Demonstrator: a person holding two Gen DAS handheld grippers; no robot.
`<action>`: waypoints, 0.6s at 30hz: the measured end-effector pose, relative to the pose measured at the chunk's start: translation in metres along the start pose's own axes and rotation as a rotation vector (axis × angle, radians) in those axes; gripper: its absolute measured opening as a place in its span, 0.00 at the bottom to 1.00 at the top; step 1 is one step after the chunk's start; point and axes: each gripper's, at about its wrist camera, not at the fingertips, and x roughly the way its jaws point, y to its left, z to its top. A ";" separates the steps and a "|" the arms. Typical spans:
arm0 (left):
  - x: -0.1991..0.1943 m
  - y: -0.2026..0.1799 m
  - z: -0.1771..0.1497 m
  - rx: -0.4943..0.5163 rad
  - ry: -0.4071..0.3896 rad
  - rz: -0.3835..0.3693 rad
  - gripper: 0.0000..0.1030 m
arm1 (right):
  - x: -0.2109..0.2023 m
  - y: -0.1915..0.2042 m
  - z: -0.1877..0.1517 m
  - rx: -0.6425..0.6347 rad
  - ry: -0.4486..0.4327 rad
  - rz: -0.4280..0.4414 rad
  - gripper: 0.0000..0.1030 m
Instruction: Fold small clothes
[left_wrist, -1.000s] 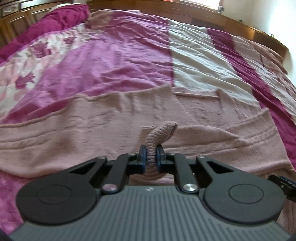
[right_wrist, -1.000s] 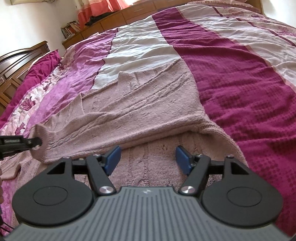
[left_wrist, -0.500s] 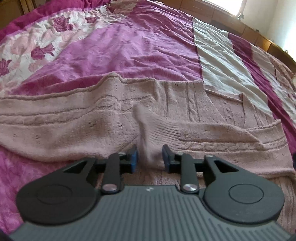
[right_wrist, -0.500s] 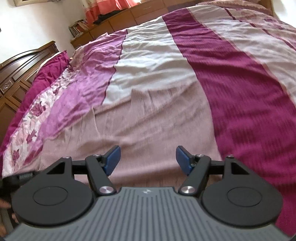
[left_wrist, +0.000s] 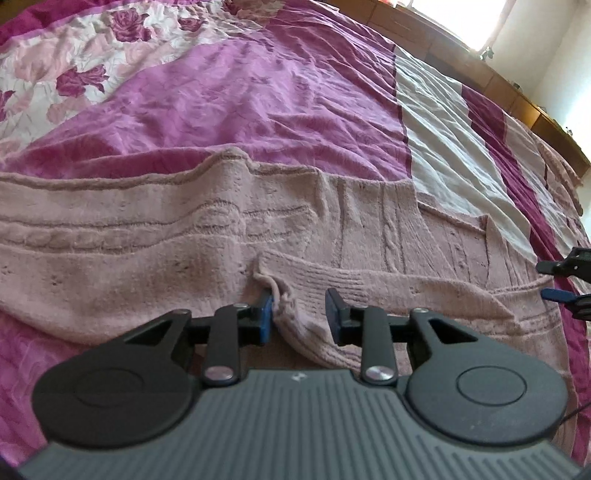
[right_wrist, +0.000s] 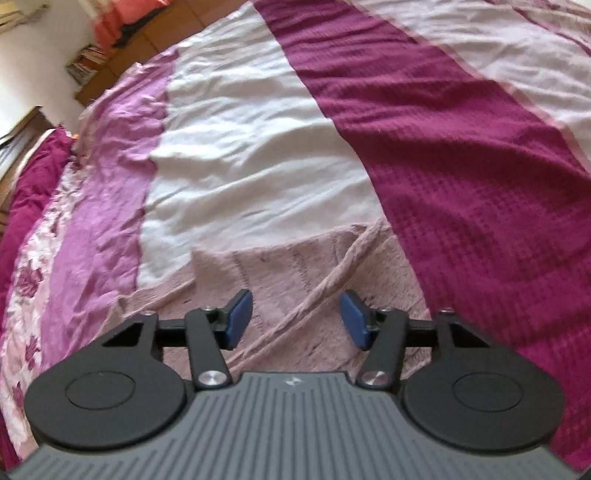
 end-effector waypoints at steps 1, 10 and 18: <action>0.001 0.001 0.000 -0.003 0.000 0.000 0.31 | 0.004 0.001 0.002 -0.001 0.008 -0.011 0.54; 0.003 -0.002 -0.001 0.022 -0.011 0.011 0.31 | 0.034 0.023 0.009 -0.078 0.106 -0.175 0.26; -0.006 -0.011 -0.003 0.111 -0.069 -0.035 0.10 | 0.013 0.014 0.007 -0.069 0.029 -0.144 0.02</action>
